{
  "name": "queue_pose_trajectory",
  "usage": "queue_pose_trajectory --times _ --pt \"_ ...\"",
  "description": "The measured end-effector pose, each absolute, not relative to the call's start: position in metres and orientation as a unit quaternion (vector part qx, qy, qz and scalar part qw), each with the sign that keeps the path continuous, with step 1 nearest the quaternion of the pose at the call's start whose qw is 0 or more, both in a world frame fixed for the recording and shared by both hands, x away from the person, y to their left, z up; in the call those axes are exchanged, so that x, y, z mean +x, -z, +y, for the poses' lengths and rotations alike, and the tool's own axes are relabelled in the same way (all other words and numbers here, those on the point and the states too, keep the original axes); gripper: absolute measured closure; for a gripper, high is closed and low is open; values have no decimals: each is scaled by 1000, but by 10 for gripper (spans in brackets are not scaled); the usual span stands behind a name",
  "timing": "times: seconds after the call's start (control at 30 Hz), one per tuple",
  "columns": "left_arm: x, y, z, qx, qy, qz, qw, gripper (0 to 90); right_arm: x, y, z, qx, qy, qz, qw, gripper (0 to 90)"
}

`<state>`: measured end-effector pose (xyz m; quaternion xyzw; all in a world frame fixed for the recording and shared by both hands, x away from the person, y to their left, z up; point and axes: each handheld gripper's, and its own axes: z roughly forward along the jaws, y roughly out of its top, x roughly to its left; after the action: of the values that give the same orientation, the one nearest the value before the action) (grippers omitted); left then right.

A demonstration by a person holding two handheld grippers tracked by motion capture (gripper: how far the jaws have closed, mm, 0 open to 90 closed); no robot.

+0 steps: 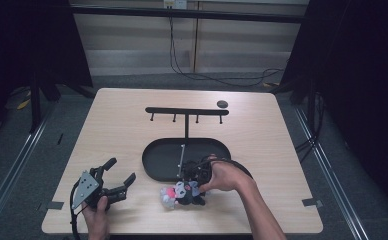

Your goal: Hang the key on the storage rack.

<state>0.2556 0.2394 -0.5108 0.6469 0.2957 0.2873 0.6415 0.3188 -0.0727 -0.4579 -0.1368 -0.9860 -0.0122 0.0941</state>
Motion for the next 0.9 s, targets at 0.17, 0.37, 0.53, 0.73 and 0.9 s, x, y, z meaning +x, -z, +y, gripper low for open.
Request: queue_pose_trajectory --times 0.17,0.37,0.53,0.73,0.9 --pt "256 511 239 647 -287 296 642 152 317 444 -78 -145 23 -985 87 873" --pt "256 511 239 647 -287 296 641 152 317 431 -82 -146 33 -985 86 873" --pt "256 511 239 647 -287 296 642 152 319 411 -81 -145 46 -986 67 873" --pt "256 511 239 647 -288 296 641 152 321 398 -82 -147 52 -986 55 873" --pt "256 511 239 647 -287 296 641 152 323 388 -80 -144 58 -987 53 873"
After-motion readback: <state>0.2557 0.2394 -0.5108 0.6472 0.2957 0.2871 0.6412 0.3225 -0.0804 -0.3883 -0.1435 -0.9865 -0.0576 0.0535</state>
